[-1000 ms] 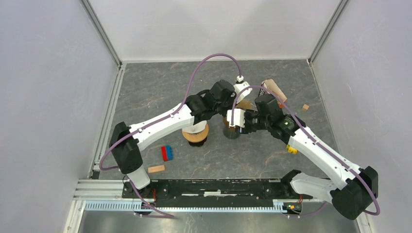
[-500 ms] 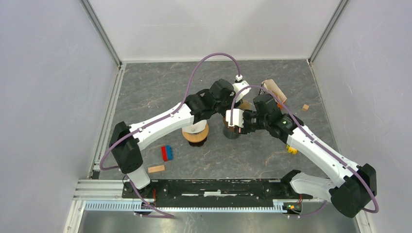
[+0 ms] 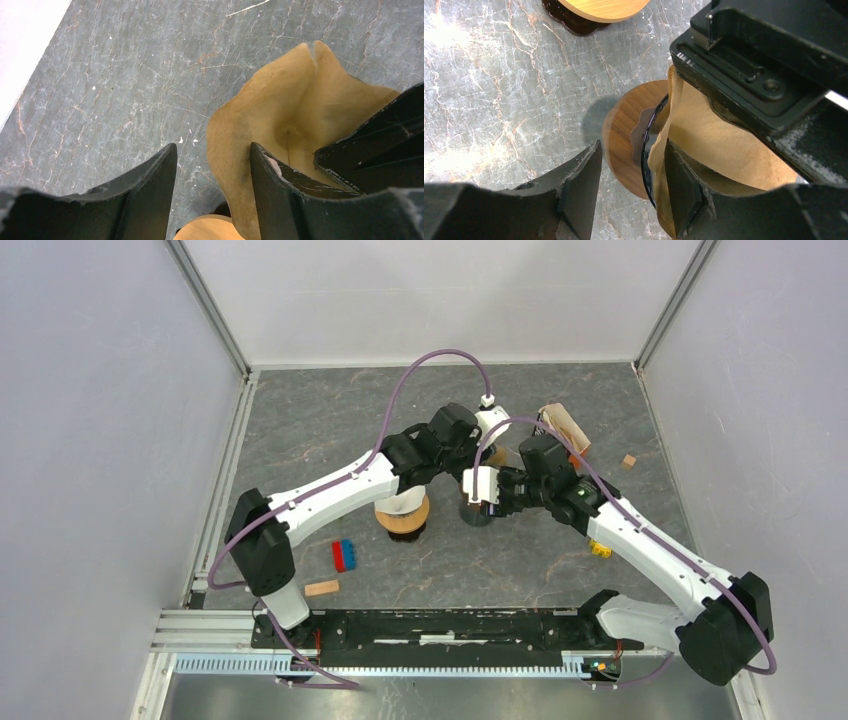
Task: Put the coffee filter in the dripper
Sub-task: Place the coffee filter in the coffee dripper.
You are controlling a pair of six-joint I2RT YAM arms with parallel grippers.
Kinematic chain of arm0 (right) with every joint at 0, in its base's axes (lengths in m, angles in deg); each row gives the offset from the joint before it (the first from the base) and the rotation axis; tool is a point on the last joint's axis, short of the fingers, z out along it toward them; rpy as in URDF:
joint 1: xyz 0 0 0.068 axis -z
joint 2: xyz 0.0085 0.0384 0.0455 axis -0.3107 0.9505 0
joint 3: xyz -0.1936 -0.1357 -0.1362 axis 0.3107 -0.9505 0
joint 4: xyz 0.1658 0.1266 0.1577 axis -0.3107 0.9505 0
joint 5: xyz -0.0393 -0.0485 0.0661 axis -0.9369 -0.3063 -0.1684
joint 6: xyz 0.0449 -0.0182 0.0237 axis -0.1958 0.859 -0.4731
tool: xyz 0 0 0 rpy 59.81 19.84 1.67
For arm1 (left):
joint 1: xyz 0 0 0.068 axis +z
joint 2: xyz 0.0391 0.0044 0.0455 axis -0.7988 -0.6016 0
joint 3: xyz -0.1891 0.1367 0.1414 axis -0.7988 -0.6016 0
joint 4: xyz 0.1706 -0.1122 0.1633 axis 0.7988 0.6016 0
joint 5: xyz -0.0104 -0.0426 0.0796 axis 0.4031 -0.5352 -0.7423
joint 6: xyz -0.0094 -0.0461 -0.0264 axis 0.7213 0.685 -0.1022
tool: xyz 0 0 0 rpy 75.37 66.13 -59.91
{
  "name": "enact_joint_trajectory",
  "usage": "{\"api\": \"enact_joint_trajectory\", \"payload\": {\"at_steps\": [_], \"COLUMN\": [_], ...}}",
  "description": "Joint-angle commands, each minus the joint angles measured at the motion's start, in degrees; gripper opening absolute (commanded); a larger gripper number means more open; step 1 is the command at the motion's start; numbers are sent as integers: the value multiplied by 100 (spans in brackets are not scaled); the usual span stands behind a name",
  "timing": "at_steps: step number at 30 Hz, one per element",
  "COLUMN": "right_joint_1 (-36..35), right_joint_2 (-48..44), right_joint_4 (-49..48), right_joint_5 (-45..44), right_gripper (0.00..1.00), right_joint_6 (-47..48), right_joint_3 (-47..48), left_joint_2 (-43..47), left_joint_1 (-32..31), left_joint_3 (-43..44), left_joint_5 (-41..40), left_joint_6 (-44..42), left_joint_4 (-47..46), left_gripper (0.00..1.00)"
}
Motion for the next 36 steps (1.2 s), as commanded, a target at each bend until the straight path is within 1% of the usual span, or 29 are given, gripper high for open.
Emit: {"api": "enact_joint_trajectory", "payload": {"at_steps": [1, 10, 18, 27, 31, 36], "right_joint_1": [22, 27, 27, 44, 61, 81], "right_joint_2": [135, 292, 189, 51, -10, -50], "right_joint_4": [136, 249, 310, 558, 589, 608], "right_joint_5": [72, 60, 76, 121, 129, 187], "right_gripper": [55, 55, 56, 60, 65, 67], "right_joint_6": [131, 250, 243, 163, 123, 47], "right_joint_3": [-43, -4, 69, 554, 625, 728], "left_joint_2": [-98, -250, -160, -41, 4, 16], "left_joint_1": [37, 37, 41, 48, 57, 88], "left_joint_3": [10, 62, 183, 478, 529, 576], "left_joint_5": [117, 155, 185, 255, 293, 312], "left_joint_6": [-55, -69, -226, -332, -362, -359], "left_joint_4": [-223, -188, -71, 137, 184, 186], "left_gripper": [63, 64, 64, 72, 75, 78]}}
